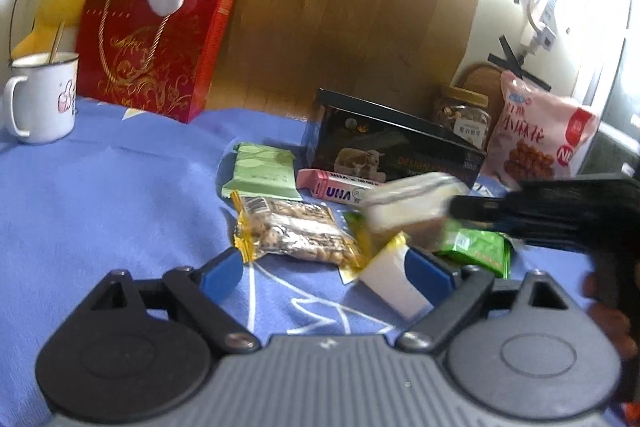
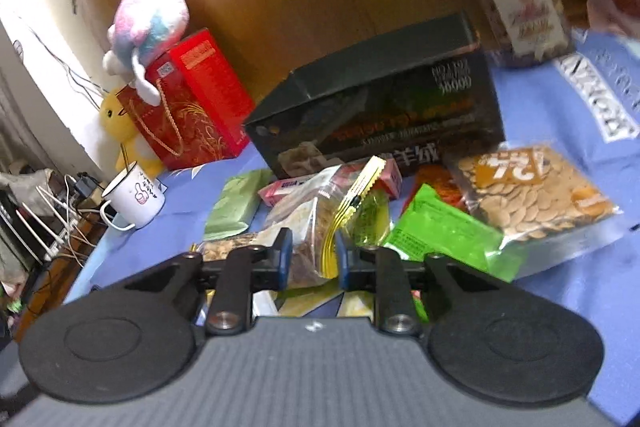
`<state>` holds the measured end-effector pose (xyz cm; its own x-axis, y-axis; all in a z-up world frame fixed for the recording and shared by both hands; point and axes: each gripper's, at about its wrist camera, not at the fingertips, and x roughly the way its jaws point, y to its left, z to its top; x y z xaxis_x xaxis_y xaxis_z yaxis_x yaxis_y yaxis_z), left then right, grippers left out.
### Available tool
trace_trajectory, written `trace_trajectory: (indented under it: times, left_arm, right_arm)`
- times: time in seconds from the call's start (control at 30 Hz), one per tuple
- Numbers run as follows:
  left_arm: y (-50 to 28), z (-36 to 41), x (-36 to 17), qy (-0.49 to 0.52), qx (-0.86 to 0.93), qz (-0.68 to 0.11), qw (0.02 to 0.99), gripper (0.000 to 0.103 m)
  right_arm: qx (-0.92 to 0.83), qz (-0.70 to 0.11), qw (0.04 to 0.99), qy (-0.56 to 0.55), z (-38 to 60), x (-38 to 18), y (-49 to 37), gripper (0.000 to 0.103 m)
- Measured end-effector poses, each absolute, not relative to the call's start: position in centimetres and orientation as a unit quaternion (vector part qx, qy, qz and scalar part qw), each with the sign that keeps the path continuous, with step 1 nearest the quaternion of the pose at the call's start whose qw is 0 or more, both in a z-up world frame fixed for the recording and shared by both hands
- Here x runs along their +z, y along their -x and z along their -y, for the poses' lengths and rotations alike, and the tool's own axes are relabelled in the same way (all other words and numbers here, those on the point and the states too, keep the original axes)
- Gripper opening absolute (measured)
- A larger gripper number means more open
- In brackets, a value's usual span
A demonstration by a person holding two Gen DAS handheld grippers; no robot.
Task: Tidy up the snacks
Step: 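Move the left gripper toward the clear mooncake pack in the snack pile, then close the left gripper on the clear mooncake pack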
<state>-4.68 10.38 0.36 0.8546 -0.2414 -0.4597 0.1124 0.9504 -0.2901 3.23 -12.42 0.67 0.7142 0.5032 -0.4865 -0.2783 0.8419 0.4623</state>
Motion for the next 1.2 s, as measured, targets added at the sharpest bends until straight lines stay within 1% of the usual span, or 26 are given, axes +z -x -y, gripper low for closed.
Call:
trace_trajectory:
  times: [0.07,0.1,0.23,0.33,0.43,0.5,0.63,0.67,0.7,0.73,0.77,0.8,0.87,0.93,1.07,1.13,1.2]
  left_arm:
    - [4.8,-10.7,0.3,0.139,-0.094,-0.251,0.953,0.091]
    - [4.9,-10.7,0.4,0.141,-0.095,-0.250,0.953,0.091]
    - [5.3,-10.6,0.6,0.140,-0.110,-0.240,0.954,0.091]
    - [5.5,-10.3,1.0,0.141,-0.123,-0.238,0.953,0.091]
    - [6.0,-10.0,1.2,0.175,-0.149,-0.247,0.941,0.090]
    - [6.7,-9.9,1.5,0.192,-0.170,-0.252,0.933,0.089]
    - [8.3,-9.7,2.5,0.180,-0.175,-0.250,0.935,0.089]
    - [8.7,-9.6,2.8,0.175,-0.178,-0.250,0.935,0.086]
    - [9.1,-9.5,3.0,0.171,-0.185,-0.252,0.934,0.084]
    - [9.4,-9.5,3.1,0.169,-0.195,-0.256,0.932,0.080]
    - [9.7,-9.3,3.2,0.167,-0.205,-0.260,0.928,0.078]
    - [10.0,-9.0,3.2,0.166,-0.220,-0.267,0.923,0.075]
    - [10.1,-8.2,2.8,0.170,-0.250,-0.290,0.908,0.064]
    - [9.7,-7.2,2.4,0.185,-0.288,-0.314,0.886,0.059]
    - [8.6,-5.1,1.3,0.176,-0.309,-0.337,0.872,0.052]
    - [7.3,-4.7,1.0,0.168,-0.297,-0.343,0.875,0.052]
    - [5.8,-5.2,0.7,0.170,-0.277,-0.346,0.880,0.051]
  right_arm:
    - [0.206,-0.281,0.922,-0.166,13.3,1.7,-1.5,0.021]
    - [0.197,-0.259,0.934,-0.149,13.9,2.3,0.1,0.020]
    - [0.170,-0.216,0.959,-0.069,16.2,4.4,4.4,0.019]
    - [0.162,-0.197,0.967,0.017,15.6,5.8,6.3,0.019]
    - [0.181,-0.199,0.961,0.058,14.2,5.4,7.0,0.019]
    - [0.204,-0.202,0.956,0.064,12.7,4.4,6.7,0.020]
    - [0.230,-0.200,0.950,0.073,10.5,2.6,6.7,0.025]
    - [0.231,-0.195,0.950,0.074,10.3,2.5,7.0,0.032]
    - [0.233,-0.189,0.951,0.070,10.2,2.6,7.4,0.046]
    - [0.239,-0.184,0.952,0.057,10.8,2.8,7.8,0.052]
    - [0.241,-0.177,0.953,0.044,11.2,3.0,8.2,0.054]
    - [0.237,-0.169,0.956,0.029,12.1,3.3,8.6,0.054]
    - [0.222,-0.165,0.961,-0.001,13.9,3.4,9.3,0.054]
    - [0.207,-0.177,0.961,-0.048,16.2,3.1,9.7,0.054]
    - [0.182,-0.231,0.945,-0.142,19.8,1.0,9.0,0.054]
    - [0.183,-0.252,0.932,-0.188,20.9,-0.1,8.6,0.054]
    - [0.184,-0.260,0.927,-0.196,20.8,-0.6,8.8,0.054]
